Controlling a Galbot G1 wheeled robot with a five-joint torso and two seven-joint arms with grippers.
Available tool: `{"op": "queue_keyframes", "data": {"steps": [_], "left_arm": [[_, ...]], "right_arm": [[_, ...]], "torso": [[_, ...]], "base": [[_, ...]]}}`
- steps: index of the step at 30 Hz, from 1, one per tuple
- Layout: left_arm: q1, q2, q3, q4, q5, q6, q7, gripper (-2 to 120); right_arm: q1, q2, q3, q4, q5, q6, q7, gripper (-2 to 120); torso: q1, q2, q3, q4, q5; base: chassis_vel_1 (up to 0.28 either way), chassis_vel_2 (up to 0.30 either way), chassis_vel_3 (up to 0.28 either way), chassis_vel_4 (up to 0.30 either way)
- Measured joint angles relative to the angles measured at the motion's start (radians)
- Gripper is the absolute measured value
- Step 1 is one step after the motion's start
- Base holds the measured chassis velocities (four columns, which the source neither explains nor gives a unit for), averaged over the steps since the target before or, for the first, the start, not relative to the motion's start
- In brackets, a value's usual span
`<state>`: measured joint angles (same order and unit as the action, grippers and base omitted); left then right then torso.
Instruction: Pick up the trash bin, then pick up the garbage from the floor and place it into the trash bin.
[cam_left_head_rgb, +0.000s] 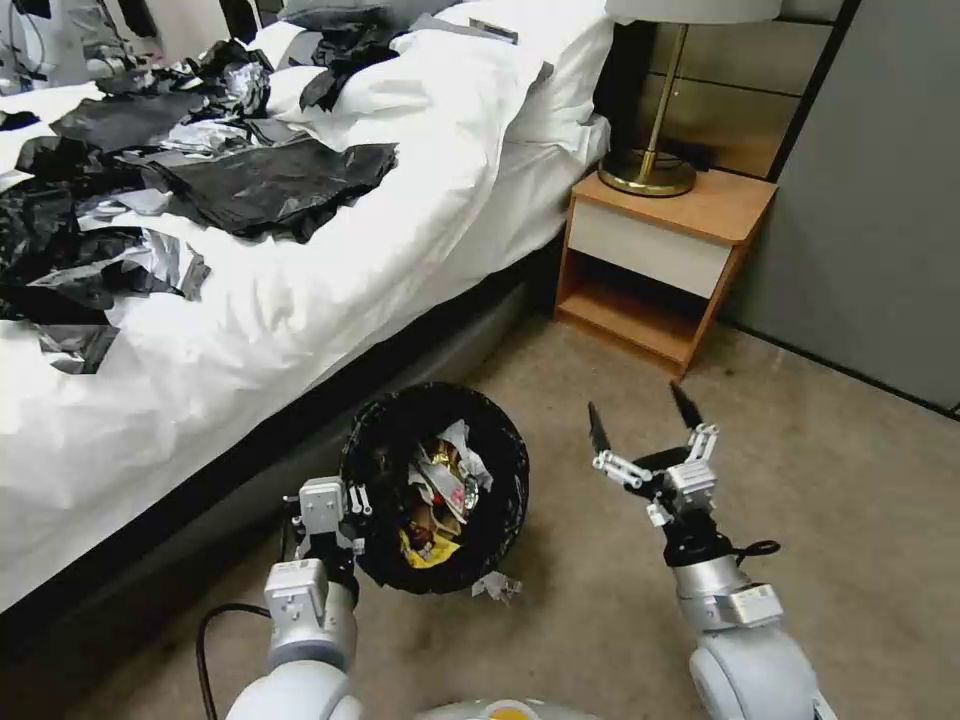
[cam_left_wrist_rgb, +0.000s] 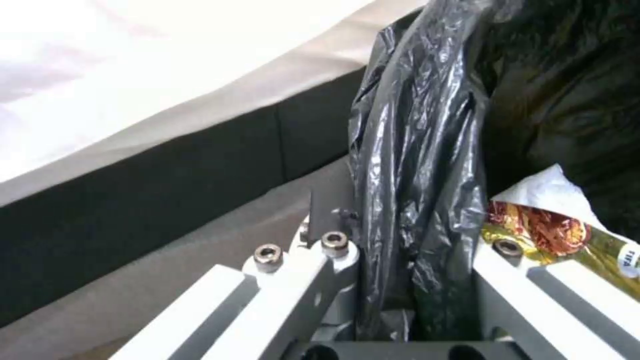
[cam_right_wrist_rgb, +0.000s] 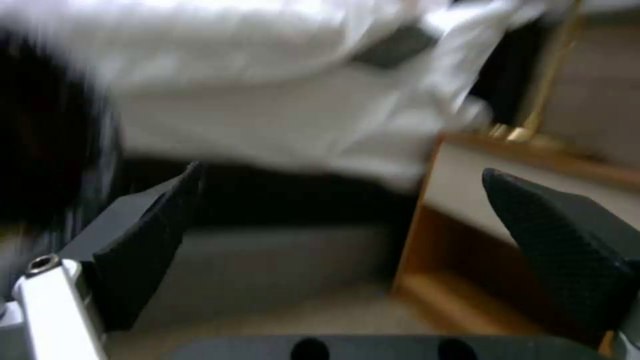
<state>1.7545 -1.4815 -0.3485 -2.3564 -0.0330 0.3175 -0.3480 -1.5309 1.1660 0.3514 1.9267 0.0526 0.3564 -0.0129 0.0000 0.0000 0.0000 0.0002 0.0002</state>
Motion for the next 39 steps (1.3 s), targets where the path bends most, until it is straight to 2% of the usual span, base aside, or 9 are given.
{"op": "queue_keyframes", "data": {"steps": [3,6,7,10,17,20,22,27,39], "left_arm": [[-0.006,-0.005,-0.004,0.0,-0.001,0.003,-0.001,1],[-0.01,-0.008,-0.008,0.0,-0.002,0.007,-0.001,1],[-0.01,-0.008,-0.008,0.0,-0.002,0.007,-0.001,1],[-0.017,-0.011,-0.012,0.0,-0.005,0.011,-0.002,1],[-0.027,-0.022,-0.013,0.009,-0.006,0.012,-0.002,1],[-0.028,-0.029,-0.013,0.016,-0.005,0.012,-0.002,1],[-0.03,-0.036,-0.014,0.019,-0.004,0.013,-0.002,1],[-0.03,-0.041,-0.014,0.025,0.001,0.015,-0.002,1],[-0.038,-0.052,-0.008,0.053,0.006,0.019,-0.002,1]], "right_arm": [[0.042,-0.097,-0.066,-0.094,0.032,-0.1,-0.059,100],[0.076,-0.136,-0.118,-0.159,0.054,-0.148,-0.096,100],[0.076,-0.136,-0.118,-0.159,0.054,-0.148,-0.096,100],[0.147,-0.174,-0.2,-0.237,0.071,-0.215,-0.187,100],[0.262,-0.194,-0.327,-0.334,0.069,-0.242,-0.278,100],[0.334,-0.19,-0.396,-0.412,0.058,-0.239,-0.323,100],[0.402,-0.15,-0.463,-0.508,0.049,-0.211,-0.365,100],[0.461,-0.092,-0.514,-0.596,0.028,-0.175,-0.412,100],[0.517,-0.039,-0.575,-0.717,-0.011,-0.11,-0.486,100]], "torso": [[0.0,0.0,0.0,-0.0002,-0.0002],[0.0,0.0,0.0,-0.0001,-0.0001],[0.0,0.0,0.0,-0.0001,-0.0001],[0.0,0.0,0.0,-0.0002,-0.0004],[0.0,0.0,0.0,0.0,-0.0002],[0.0,0.0,0.0,0.0,-0.0005],[0.0,0.0,0.0,-0.0002,-0.0001],[0.0,0.0,0.0,0.0,0.0],[0.0,0.0,0.0,-0.0003,-0.0003]], "base": [[0.0,0.0,0.0,0.0],[0.0,0.0,0.0,0.0],[0.0,0.0,0.0,0.0],[0.0,0.0,0.0,0.0],[0.0,0.0,0.0,0.0],[0.0,0.0,0.0,0.0],[0.0,0.0,0.0,0.0],[0.0,0.0,0.0,0.0],[0.0,0.0,0.0,0.0]]}}
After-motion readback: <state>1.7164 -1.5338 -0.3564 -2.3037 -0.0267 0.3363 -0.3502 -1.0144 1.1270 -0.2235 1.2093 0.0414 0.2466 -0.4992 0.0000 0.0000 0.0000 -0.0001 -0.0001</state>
